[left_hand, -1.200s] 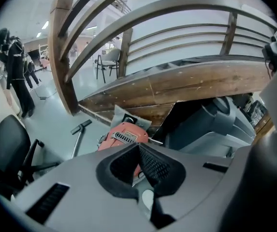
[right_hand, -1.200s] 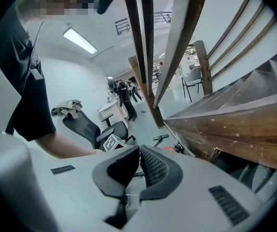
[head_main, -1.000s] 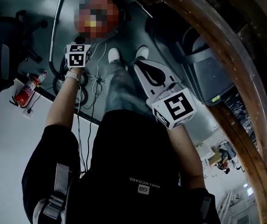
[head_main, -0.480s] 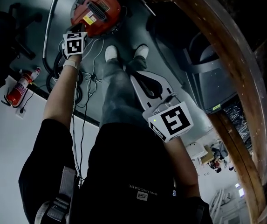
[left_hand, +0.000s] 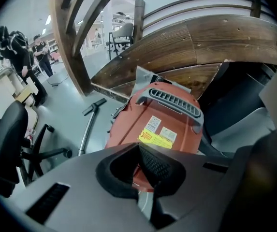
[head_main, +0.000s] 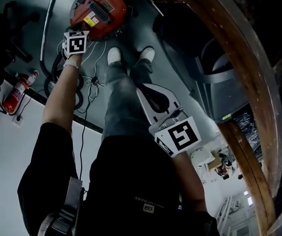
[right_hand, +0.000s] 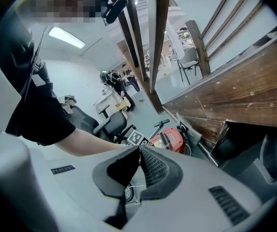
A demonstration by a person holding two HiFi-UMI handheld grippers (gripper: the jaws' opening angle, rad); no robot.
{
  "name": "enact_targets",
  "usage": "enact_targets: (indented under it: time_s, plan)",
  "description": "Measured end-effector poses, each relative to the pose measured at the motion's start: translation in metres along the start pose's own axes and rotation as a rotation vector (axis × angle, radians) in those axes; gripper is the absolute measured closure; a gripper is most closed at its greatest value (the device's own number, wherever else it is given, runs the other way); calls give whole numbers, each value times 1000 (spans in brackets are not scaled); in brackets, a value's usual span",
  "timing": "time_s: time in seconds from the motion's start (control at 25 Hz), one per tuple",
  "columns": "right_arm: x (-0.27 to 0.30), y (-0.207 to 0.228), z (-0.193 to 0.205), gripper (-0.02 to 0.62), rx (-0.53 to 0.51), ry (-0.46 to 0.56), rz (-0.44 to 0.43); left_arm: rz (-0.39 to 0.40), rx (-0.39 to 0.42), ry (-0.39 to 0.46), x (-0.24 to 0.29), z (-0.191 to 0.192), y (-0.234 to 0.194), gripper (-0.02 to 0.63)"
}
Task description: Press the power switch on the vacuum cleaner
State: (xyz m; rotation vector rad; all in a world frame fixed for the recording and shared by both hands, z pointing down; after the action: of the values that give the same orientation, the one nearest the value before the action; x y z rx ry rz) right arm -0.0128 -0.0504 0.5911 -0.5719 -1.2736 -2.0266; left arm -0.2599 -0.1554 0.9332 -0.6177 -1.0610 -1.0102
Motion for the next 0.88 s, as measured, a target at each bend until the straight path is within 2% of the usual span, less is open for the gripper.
enact_targets:
  time_s: [0.28,0.4,0.56,0.72,0.88]
  plan:
    - [5,4,-6,566,15,6,11,-9,26,19,5,2,0,591]
    - [7,4,-7,566,16,7,13,-1,10,14,8,2,-3,591]
    - [8,3,-11,566,10,16,14,28,-3,37,8,5,-5,591]
    - [8,1,-13,566,-1,20,14,53,30,37,7,3,-7,591]
    - [5,-1,-12,566,-6,32,24,60,23,35,5,4,-7,591]
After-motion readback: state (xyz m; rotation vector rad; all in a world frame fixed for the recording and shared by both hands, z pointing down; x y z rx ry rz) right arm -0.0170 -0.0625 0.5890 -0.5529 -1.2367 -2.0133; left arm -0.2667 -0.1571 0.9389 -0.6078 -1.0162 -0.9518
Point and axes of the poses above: the fingertips, and each gripper's own axes: x forward along the fingers, y to its right, z out of its underside, the point moved 5 cm from there along -x, backward along the fingers, and after that the axes turned 15 degrees about x, right-handed, at the moved point
